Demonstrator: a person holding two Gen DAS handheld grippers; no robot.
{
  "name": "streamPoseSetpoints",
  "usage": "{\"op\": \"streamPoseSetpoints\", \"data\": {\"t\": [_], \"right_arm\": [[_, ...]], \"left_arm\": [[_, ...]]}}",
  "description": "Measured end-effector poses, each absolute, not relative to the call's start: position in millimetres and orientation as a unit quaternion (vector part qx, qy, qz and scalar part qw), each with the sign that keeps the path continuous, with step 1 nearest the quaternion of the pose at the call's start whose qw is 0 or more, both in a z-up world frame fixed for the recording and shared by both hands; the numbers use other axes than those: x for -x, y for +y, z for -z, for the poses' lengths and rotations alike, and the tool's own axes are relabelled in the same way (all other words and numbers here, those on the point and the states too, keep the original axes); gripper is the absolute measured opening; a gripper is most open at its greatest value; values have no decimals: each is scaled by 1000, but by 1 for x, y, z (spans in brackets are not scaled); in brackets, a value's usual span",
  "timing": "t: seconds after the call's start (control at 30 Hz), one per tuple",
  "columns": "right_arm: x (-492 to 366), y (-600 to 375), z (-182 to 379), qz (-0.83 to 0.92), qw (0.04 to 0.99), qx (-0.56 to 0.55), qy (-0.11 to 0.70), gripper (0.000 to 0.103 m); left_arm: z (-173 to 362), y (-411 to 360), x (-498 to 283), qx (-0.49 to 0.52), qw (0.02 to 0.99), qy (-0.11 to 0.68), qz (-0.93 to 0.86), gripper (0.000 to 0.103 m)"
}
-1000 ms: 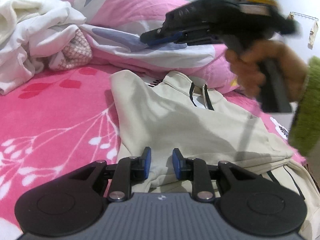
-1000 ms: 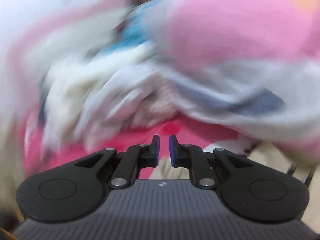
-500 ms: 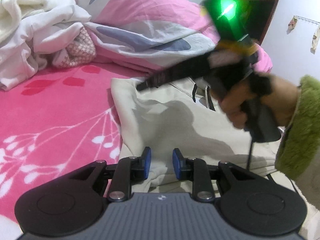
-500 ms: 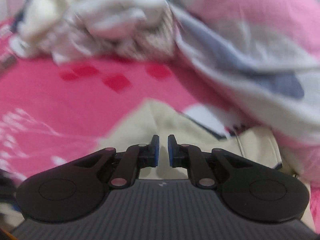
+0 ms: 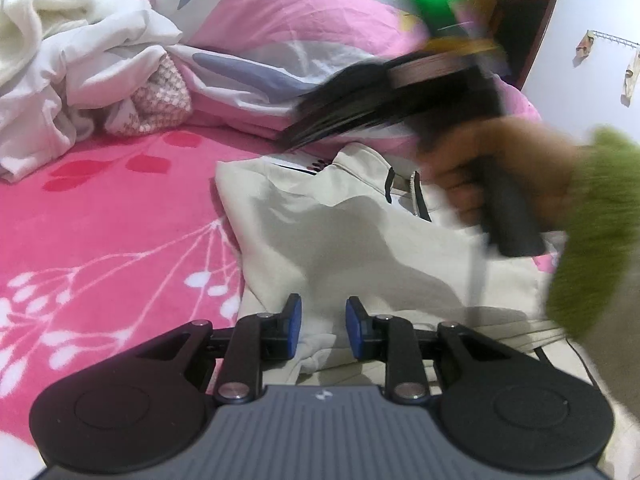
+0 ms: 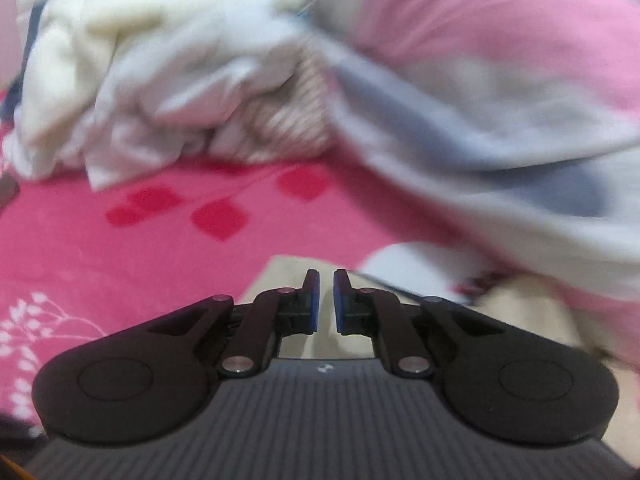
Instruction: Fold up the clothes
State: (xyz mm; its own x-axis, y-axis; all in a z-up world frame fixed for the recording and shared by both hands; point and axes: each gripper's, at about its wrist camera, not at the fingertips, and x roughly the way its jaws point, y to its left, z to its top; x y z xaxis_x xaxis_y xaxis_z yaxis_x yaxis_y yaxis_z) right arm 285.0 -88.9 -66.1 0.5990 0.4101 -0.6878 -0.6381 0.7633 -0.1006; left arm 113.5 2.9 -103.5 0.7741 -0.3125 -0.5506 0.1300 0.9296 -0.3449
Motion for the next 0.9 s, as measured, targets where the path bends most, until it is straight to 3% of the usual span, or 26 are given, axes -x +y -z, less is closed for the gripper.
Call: {"op": "streamPoseSetpoints", "data": {"t": [0.07,0.27,0.4,0.5,0.7,0.77,0.8,0.9], "right_arm": [[-267,-121,41,-278,892,152,323,8],[-205,-204,38,-207,905,130,348,21],[-190,-236,66,-175,907,84,374,22],[-191,-228,77,-198,908,63,364,22],[-204,-148,89,-339,869,125,338,19],[-222,-130,117,-288,866,182,365,20],[-226,-129,123,-266,873,201,356,24],[-231,-131,113,-211,894,181,351,25]], "left_arm": [[103,4,-114,151,929,316,120,25],[104,9,-116,167,925,319,123,26],[104,9,-114,163,926,317,124,27],[104,6,-113,153,930,313,119,27],[105,0,-111,134,936,307,109,27],[105,-1,-111,127,937,306,109,27],[105,-1,-111,127,937,306,109,27],[105,1,-111,132,936,307,111,27]]}}
